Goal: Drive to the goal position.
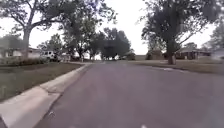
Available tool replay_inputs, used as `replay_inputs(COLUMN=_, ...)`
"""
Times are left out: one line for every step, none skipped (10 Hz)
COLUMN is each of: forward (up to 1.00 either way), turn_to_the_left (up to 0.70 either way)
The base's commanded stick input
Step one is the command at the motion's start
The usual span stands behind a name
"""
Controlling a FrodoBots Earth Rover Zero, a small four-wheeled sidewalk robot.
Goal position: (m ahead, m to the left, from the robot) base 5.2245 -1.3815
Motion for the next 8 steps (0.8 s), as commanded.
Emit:
replay_inputs(forward=1.0, turn_to_the_left=0.0)
replay_inputs(forward=1.0, turn_to_the_left=0.0)
replay_inputs(forward=1.0, turn_to_the_left=0.0)
replay_inputs(forward=1.0, turn_to_the_left=0.0)
replay_inputs(forward=1.0, turn_to_the_left=0.0)
replay_inputs(forward=1.0, turn_to_the_left=0.0)
replay_inputs(forward=1.0, turn_to_the_left=0.0)
replay_inputs(forward=1.0, turn_to_the_left=0.0)
